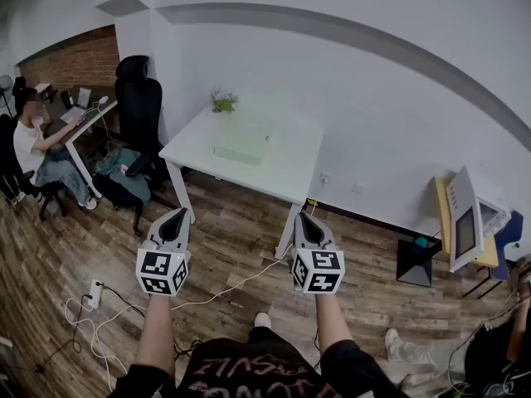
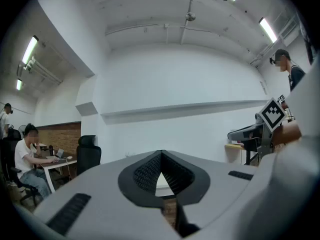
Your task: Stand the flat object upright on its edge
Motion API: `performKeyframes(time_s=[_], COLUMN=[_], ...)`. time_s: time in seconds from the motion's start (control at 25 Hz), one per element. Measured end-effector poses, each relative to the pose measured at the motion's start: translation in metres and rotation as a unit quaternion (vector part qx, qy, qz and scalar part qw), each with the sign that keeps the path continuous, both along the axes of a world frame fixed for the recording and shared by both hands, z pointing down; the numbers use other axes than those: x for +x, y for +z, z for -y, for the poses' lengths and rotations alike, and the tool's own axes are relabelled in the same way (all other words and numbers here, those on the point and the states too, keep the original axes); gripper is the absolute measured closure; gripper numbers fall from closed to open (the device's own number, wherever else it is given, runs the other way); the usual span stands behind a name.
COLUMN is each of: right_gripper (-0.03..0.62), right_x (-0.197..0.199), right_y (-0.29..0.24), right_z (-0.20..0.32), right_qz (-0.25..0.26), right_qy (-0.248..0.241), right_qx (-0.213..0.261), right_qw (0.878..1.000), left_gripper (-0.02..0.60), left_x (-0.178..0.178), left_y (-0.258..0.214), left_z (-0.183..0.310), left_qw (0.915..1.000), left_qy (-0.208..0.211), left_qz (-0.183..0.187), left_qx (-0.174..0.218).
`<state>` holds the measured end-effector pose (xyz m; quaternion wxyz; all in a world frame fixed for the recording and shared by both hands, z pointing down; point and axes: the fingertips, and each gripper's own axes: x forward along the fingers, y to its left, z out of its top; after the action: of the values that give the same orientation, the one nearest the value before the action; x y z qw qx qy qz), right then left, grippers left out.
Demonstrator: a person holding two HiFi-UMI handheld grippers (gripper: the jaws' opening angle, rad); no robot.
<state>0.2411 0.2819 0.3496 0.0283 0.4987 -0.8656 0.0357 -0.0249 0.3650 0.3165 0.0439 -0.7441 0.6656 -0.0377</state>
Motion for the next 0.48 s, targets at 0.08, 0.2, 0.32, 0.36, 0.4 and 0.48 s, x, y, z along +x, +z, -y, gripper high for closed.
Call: performKeyframes(time_s=[0.08, 0.2, 0.32, 0.36, 0.4, 0.48], right_gripper=[0.569, 0.569, 0.569, 0.569, 0.569, 0.568], right_x=[0.0, -0.0004, -0.0018, -0.002, -0.0021, -0.0033], right_y=[-0.0005, 0.0001, 0.0002, -0.0002, -0.0009, -0.0022], right_z=[-0.0004, 0.0003, 0.0012, 0.0013, 0.0013, 0.0008], right_qz=[-0.002, -0.001, -0.002, -0.003, -0.004, -0.007], right_qy=[0.0, 0.002, 0.003, 0.003, 0.005, 0.007], right_qx=[0.002, 0.001, 0.0, 0.002, 0.005, 0.01], right_qw=[1.0, 1.0, 1.0, 1.0, 1.0, 1.0], left_gripper=[0.568, 0.568, 0.568, 0.568, 0.568, 0.568], left_x=[-0.0004, 0.0, 0.001, 0.0011, 0.0008, -0.0011], left_y=[0.0001, 0.0006, 0.0002, 0.0, -0.0002, -0.0009], left_z=[-0.0011, -0.0008, 0.0003, 0.0003, 0.0001, -0.0005], left_qw=[1.0, 1.0, 1.0, 1.0, 1.0, 1.0], left_qy=[-0.001, 0.0, 0.002, 0.002, 0.002, 0.001], left_qz=[0.001, 0.001, 0.004, 0.004, 0.004, 0.003], left_qx=[0.0, -0.001, -0.003, -0.003, -0.003, -0.002])
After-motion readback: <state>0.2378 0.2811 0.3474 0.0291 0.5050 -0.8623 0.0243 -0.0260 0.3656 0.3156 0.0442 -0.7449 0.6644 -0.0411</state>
